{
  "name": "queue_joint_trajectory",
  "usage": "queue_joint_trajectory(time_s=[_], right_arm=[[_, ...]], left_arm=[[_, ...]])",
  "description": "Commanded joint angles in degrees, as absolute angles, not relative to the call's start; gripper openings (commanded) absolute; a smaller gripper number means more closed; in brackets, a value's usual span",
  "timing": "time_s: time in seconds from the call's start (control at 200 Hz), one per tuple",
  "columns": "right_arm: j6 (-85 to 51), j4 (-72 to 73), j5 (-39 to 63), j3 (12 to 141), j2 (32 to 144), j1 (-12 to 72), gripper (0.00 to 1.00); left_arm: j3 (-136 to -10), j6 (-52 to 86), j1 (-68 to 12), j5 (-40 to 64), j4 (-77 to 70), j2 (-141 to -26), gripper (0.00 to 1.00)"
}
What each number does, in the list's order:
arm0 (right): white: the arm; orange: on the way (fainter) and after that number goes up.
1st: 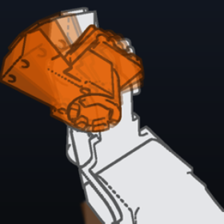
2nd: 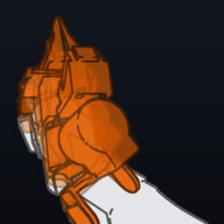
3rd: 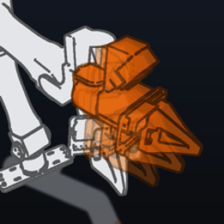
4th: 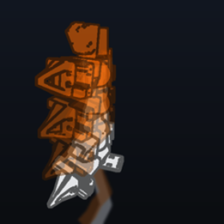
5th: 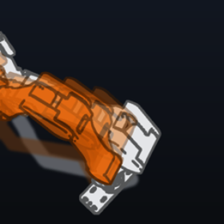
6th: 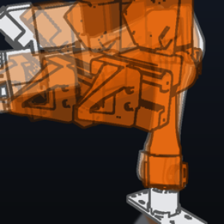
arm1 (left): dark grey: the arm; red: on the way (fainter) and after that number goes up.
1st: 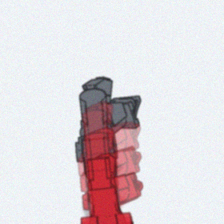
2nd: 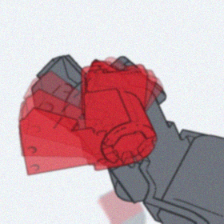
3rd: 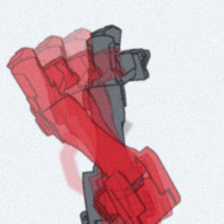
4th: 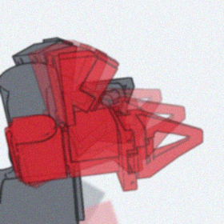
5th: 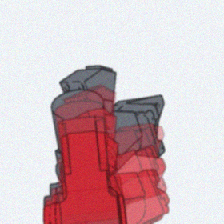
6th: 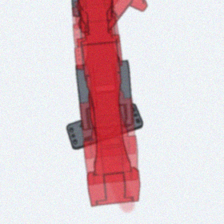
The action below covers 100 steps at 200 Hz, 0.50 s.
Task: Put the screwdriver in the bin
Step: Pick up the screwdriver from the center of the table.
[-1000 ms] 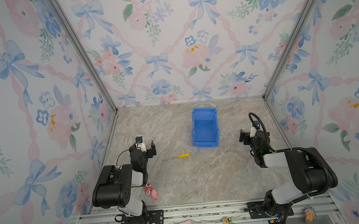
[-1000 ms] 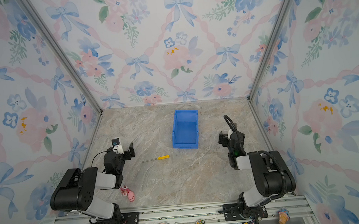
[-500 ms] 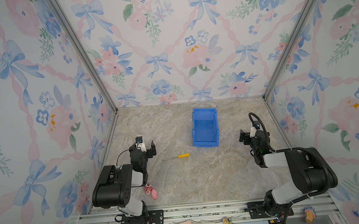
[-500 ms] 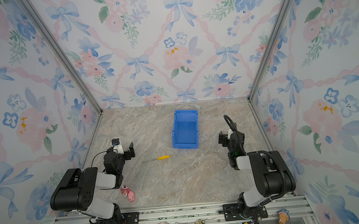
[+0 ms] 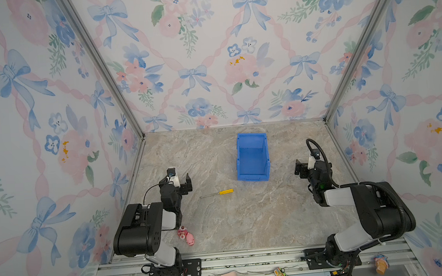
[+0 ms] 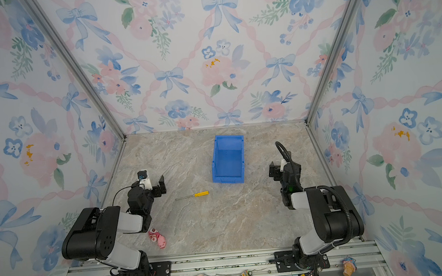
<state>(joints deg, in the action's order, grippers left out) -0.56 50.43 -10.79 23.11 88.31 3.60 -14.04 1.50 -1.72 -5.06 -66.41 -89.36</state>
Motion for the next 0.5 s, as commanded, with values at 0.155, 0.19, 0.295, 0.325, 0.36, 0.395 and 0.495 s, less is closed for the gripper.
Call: queue_joint_trajectory(time_s=[0.155,0.19,0.295,0.325,0.36,0.395,0.495], right_arm=[[0.99,55.57,-12.07,19.84,87.0,5.22,0.97],[1.22,56.55,-12.82,19.19,86.5,5.63,0.97],[1.93,55.87,-14.22,18.19,83.73,6.57,0.97],[2.06,54.67,-14.47,18.34,82.8,6.67,0.97],[2.07,52.15,-14.58,18.75,81.06,6.73,0.97],[2.15,49.59,-14.57,19.18,79.5,6.77,0.97],[2.35,45.93,-13.82,19.16,76.47,6.83,0.97]], left_arm=[[-15.88,1.38,-2.07,-5.98,-63.34,-86.73,0.98],[-16.23,1.14,-2.11,-5.63,-61.83,-85.85,0.98],[-15.95,2.33,-2.1,-7.59,-58.41,-81.88,0.98],[-15.86,3.11,-2.03,-7.97,-57.03,-80.89,0.98],[-16.02,3.77,-2.02,-8.22,-54.6,-79.87,0.98],[-16.31,4.38,-2.01,-8.37,-51.48,-78.78,0.98],[-15.34,5.47,-2.18,-8.92,-48.3,-75.88,0.98]])
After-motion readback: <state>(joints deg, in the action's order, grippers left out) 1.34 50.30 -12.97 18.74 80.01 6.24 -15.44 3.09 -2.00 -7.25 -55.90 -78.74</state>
